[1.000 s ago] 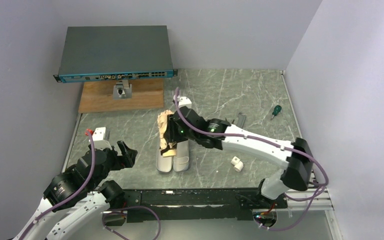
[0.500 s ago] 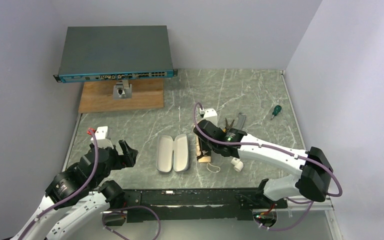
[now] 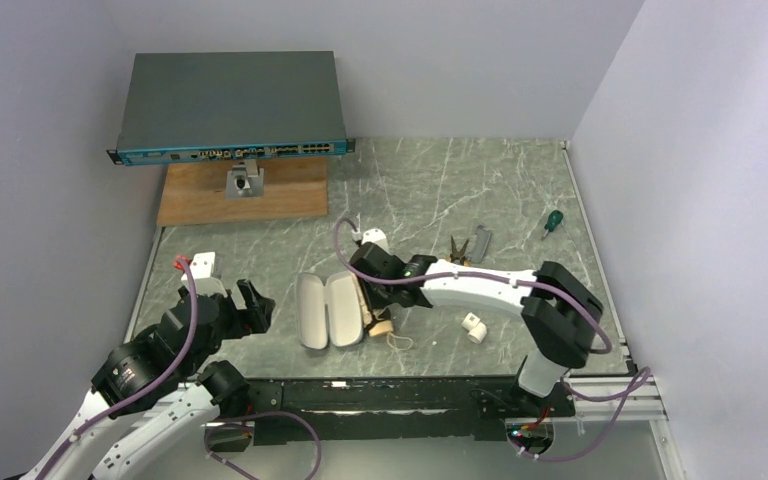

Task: Open the umbrella

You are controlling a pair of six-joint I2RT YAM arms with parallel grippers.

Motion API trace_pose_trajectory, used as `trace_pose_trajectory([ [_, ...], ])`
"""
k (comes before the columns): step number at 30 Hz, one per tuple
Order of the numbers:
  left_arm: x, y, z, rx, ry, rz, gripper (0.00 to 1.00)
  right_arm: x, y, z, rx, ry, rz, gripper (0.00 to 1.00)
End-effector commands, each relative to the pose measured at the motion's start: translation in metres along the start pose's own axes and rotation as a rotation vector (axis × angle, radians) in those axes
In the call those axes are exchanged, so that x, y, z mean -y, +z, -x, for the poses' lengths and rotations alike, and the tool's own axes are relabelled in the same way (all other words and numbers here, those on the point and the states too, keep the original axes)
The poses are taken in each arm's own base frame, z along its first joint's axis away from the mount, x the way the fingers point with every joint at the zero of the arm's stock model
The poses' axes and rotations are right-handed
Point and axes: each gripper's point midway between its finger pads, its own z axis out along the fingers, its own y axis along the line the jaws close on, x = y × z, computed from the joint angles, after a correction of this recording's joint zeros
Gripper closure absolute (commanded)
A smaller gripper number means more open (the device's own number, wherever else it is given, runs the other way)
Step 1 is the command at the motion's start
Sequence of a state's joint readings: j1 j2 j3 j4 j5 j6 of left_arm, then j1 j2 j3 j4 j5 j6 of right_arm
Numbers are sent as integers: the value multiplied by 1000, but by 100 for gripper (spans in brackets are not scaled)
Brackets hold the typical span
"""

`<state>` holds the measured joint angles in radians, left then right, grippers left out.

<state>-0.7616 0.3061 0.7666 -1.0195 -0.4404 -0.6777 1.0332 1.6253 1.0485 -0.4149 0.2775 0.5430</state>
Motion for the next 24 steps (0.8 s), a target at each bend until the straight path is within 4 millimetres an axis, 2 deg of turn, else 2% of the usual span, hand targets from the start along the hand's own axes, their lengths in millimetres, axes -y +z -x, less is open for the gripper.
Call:
trace_pose_trajectory([
  [1, -2, -1, 6, 19, -21, 21, 10, -62, -7, 57, 123, 1, 180, 81],
  [6, -3, -2, 6, 24, -24, 21, 10, -93, 3, 67, 106, 6, 245, 81],
  [10, -3, -3, 7, 29, -26, 18, 10, -119, 13, 68, 72, 18, 300, 82],
  [14, -3, -3, 7, 31, -26, 16, 9, -143, 12, 71, 53, 29, 390, 83],
  [17, -3, -3, 7, 31, -25, 15, 9, -152, 10, 70, 41, 33, 428, 83],
  [20, -3, -2, 7, 29, -24, 18, 9, -151, 7, 67, 38, 30, 437, 83],
  [24, -3, -3, 7, 31, -24, 14, 9, -135, 2, 65, 54, 16, 405, 83],
])
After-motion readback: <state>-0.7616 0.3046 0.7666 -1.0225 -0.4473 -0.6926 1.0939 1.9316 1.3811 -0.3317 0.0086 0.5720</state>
